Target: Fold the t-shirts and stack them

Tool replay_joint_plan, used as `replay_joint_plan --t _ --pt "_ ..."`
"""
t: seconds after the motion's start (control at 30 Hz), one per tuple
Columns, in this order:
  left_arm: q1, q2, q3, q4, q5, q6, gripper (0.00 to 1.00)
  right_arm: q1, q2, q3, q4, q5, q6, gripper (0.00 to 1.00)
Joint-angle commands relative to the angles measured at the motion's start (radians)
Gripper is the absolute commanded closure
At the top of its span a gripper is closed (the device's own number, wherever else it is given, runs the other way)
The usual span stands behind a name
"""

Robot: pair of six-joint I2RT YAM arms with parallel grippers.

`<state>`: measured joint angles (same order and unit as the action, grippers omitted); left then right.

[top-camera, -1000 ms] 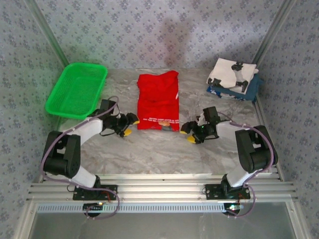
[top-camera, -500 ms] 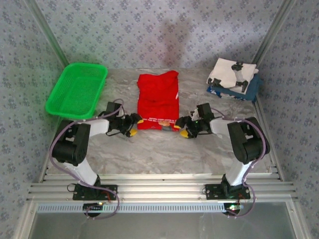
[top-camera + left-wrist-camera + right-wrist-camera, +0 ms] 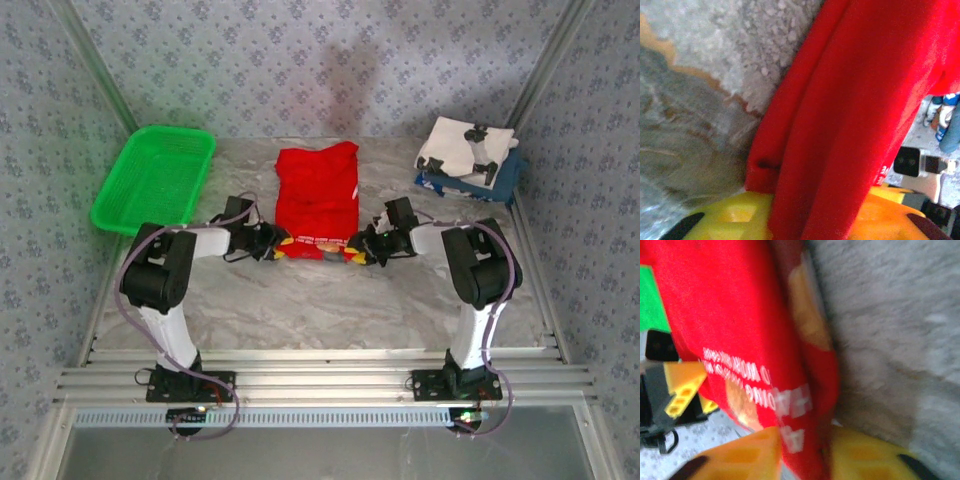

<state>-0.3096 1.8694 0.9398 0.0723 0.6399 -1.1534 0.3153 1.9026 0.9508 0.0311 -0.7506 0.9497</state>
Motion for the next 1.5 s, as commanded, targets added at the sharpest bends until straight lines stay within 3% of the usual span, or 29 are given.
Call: replay_joint_plan --t 0.0,0.17,0.4,0.77,0.93,1.07,1.2,1.47 --pt "-0.013 -0.008 0.014 -0.037 -0.002 0.050 0.83 0.003 0.009 0.021 -0.058 0.024 -0.024 0.88" --pt "-0.005 -0.110 -0.028 -0.178 -0.046 0.130 0.95 -0.010 -0.092 0.016 -0.213 0.044 -0.073 1.00" --pt "-0.040 -0.340 -0.114 -0.360 -0.135 0.162 0.98 0.038 -0.288 -0.082 -0.372 0.036 -0.034 1.00" --pt "-0.236 -0.767 -0.321 -0.603 -0.250 -0.043 0.99 0.164 -0.640 -0.314 -0.489 0.011 0.179 1.00" --pt "-0.248 -0.861 -0.234 -0.720 -0.266 -0.043 0.98 0.172 -0.745 -0.274 -0.542 0.004 0.218 1.00" --pt "-0.244 -0.857 -0.153 -0.744 -0.251 -0.050 0.98 0.169 -0.744 -0.166 -0.602 0.006 0.191 1.00" --pt "-0.178 -0.835 -0.100 -0.743 -0.208 -0.039 0.98 0.140 -0.687 -0.057 -0.621 -0.010 0.154 1.00" --pt "-0.048 -0.682 0.071 -0.708 -0.124 0.067 0.98 0.052 -0.438 0.231 -0.725 -0.047 -0.031 1.00"
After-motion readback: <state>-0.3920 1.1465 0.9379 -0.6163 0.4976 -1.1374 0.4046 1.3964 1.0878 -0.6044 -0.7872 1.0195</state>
